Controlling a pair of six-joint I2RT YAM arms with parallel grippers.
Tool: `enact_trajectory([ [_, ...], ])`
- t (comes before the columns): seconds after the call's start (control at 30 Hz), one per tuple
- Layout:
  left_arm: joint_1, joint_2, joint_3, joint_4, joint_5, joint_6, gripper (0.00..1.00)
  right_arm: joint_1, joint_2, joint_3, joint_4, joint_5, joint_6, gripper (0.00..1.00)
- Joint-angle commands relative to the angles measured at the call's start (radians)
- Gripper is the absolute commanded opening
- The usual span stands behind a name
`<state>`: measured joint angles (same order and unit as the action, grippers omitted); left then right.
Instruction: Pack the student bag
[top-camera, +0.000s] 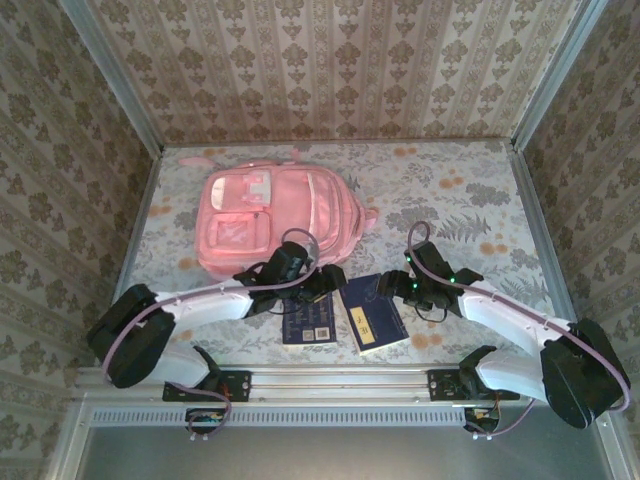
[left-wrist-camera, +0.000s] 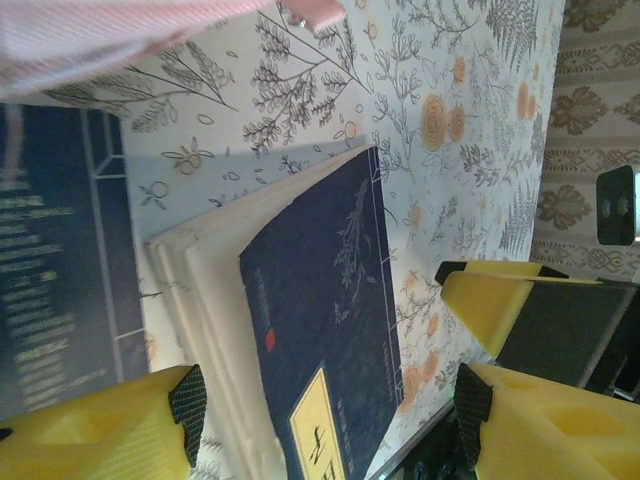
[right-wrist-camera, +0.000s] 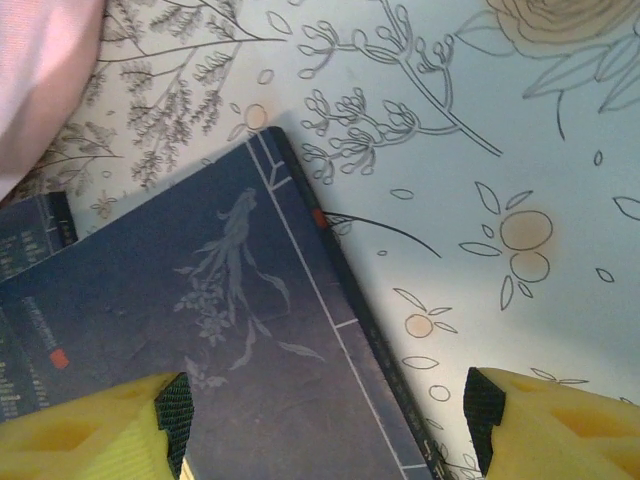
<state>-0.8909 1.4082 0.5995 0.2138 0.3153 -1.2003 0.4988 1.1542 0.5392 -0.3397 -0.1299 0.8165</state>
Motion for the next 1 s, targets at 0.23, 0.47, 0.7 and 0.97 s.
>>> enact_trajectory([
  [0.23, -0.044, 0.115, 0.037, 0.020, -0.018, -0.097, 0.68, -0.015, 0.063, -0.033, 0.051, -0.021, 0.044, 0.74],
  [0.47, -0.066, 0.130, 0.064, 0.051, -0.007, -0.074, 0.61, -0.014, 0.093, -0.067, 0.111, -0.058, 0.052, 0.73],
  [0.7, -0.098, 0.198, 0.132, 0.100, 0.044, -0.049, 0.54, -0.014, 0.114, -0.102, 0.175, -0.091, 0.079, 0.72],
  [0.97, -0.107, 0.197, 0.151, 0.121, 0.060, -0.026, 0.40, -0.014, 0.114, -0.131, 0.210, -0.096, 0.093, 0.71],
])
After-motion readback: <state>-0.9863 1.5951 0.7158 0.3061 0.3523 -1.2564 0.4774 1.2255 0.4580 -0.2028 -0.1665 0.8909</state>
